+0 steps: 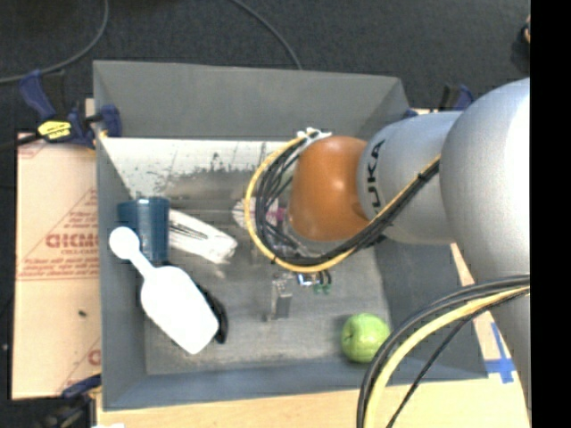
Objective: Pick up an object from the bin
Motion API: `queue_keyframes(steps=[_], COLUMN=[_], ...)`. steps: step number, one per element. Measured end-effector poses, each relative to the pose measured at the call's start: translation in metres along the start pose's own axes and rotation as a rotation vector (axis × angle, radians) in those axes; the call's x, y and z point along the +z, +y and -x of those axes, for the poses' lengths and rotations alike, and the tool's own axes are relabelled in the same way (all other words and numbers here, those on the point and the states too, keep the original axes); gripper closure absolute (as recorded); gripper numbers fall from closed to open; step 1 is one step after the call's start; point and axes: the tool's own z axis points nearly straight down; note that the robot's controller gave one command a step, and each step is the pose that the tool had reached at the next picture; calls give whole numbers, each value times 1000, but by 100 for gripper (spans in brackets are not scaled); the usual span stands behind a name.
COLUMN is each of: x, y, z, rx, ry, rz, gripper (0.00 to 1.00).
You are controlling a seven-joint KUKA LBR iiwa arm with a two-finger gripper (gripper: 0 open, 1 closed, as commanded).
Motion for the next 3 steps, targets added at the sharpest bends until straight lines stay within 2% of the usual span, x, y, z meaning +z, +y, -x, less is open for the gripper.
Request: queue_keyframes(steps=[1, 2, 3], x=[-1, 0, -1], y=[29, 57, 61], z=[81, 68, 78], rx=[-40, 130, 102], ry=[-13, -3, -17], rz=[2, 1, 2], gripper=[0, 0, 0])
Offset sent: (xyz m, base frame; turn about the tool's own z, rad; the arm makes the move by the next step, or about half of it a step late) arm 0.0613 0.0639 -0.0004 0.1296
